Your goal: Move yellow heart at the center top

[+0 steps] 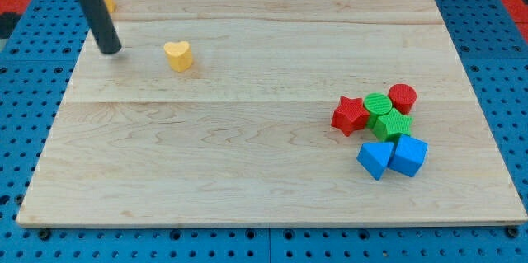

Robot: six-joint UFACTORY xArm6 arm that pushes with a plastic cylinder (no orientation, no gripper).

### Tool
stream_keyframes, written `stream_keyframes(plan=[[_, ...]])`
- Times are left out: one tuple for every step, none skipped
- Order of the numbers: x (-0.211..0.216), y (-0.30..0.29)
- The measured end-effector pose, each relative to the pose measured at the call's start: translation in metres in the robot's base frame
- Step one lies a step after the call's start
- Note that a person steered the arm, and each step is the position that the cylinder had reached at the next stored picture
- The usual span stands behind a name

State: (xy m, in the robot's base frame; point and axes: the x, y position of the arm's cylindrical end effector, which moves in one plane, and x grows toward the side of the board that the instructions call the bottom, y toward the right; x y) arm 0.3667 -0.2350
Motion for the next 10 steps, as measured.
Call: stream_keyframes(plan=[[0.017,0.046],[0.014,0.096],[-0.023,0.111],[-0.048,0.164],[-0.064,0.186],[-0.039,0.111],[-0.062,0.099],[-0.090,0.149],[-0.094,0.216],[-0.075,0.194]])
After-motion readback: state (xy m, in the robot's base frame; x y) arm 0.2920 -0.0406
